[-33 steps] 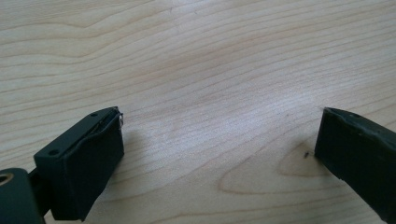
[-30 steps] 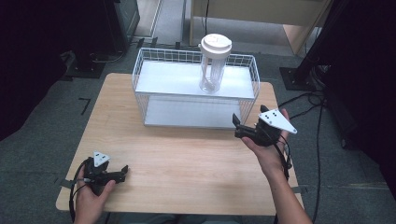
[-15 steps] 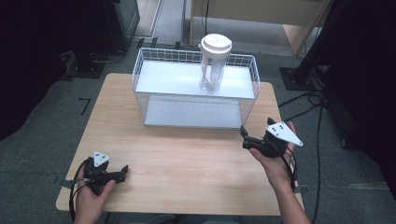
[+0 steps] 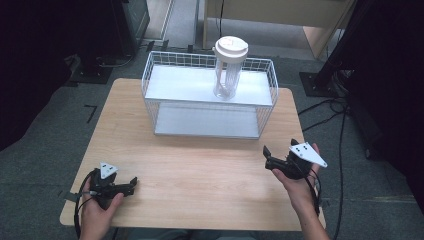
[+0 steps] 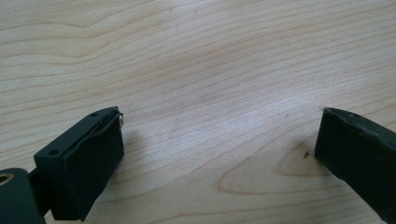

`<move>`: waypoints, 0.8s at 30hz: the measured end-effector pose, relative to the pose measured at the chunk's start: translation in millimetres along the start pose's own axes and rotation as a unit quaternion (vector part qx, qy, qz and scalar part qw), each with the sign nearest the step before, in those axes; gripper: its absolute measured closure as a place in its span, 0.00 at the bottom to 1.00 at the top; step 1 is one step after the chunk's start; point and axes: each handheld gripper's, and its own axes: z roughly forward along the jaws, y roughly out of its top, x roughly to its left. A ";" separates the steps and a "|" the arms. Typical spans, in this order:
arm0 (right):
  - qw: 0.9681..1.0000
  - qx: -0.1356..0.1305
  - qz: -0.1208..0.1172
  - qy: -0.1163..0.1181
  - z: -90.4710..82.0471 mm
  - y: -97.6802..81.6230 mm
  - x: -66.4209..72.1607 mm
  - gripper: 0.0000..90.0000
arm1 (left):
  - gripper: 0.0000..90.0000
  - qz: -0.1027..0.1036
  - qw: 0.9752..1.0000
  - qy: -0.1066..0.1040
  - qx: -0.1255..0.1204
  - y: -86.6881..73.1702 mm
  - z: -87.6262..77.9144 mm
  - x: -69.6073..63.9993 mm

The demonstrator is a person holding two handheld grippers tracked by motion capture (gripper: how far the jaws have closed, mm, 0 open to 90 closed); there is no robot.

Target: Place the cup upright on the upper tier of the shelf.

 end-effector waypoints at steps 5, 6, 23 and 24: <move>1.000 0.008 0.004 -0.003 -0.5 -10.7 -3.5 0.02 | 0.02 0.000 1.000 0.000 0.000 0.0 0.0 0.0; 1.000 0.016 0.009 -0.006 -0.3 -17.0 -5.1 0.02 | 0.02 0.000 1.000 0.000 0.000 0.0 0.0 0.0; 0.998 0.052 0.027 -0.026 -7.1 -56.6 -24.4 0.02 | 0.02 -0.001 1.000 0.000 0.000 0.0 0.1 -0.1; 0.998 0.057 0.030 -0.029 -8.4 -60.5 -26.8 0.02 | 0.02 -0.001 1.000 0.000 0.000 0.0 0.0 -0.1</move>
